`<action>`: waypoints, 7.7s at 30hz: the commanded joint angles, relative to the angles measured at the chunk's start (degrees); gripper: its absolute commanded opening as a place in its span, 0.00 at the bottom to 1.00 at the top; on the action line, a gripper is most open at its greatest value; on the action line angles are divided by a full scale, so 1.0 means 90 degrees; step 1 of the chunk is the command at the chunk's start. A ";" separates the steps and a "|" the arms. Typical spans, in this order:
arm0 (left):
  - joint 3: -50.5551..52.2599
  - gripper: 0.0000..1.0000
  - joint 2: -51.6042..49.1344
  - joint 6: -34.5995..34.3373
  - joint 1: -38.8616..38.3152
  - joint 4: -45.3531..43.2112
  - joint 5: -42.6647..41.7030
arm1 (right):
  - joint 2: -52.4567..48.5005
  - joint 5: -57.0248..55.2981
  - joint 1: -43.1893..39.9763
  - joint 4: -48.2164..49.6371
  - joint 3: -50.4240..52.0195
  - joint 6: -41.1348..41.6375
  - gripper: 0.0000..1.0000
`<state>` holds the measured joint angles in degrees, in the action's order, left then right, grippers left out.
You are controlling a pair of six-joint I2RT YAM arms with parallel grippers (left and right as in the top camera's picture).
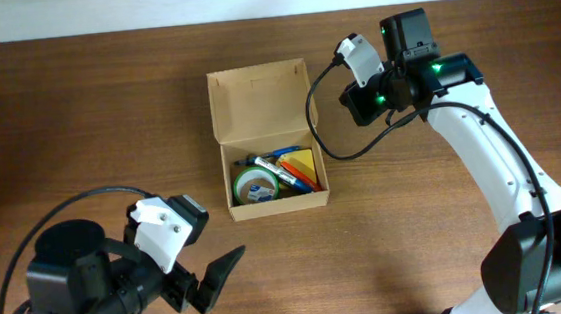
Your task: Pack container
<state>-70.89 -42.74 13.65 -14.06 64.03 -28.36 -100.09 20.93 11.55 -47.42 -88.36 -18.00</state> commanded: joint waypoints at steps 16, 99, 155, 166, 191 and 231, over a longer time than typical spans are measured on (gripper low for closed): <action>-0.0095 1.00 -0.1277 -0.0920 0.0010 -0.1525 0.1071 | -0.0075 0.0175 0.0000 -0.0041 -0.0087 0.0053 0.04; -0.3213 0.02 -0.9471 -0.4233 0.1290 -0.3927 -0.1248 | -0.2956 0.4296 -0.0697 0.2871 -0.0063 0.1885 0.04; -0.3606 0.02 -0.7247 -0.1668 0.0520 -0.0010 0.0634 | -0.1559 0.3291 -0.0039 -0.1496 -0.0777 0.0192 0.04; -0.3594 0.02 -0.6020 -0.1353 0.0359 0.0612 0.1319 | -0.0056 0.2499 -0.0034 -0.2237 -0.0775 0.0189 0.04; 0.0284 0.02 -0.4653 -0.1292 0.0061 -0.1486 0.0879 | 0.0403 0.2654 0.0389 -0.1311 0.1554 -0.0282 0.04; 0.1622 0.02 -0.4617 -0.1566 0.0061 -0.2540 0.0539 | 0.0355 0.1110 0.0597 -0.0177 0.2820 0.0590 0.04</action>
<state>-57.80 -85.06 0.10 -13.39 40.64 -21.21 -96.64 41.58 16.32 -48.34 -64.53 -15.46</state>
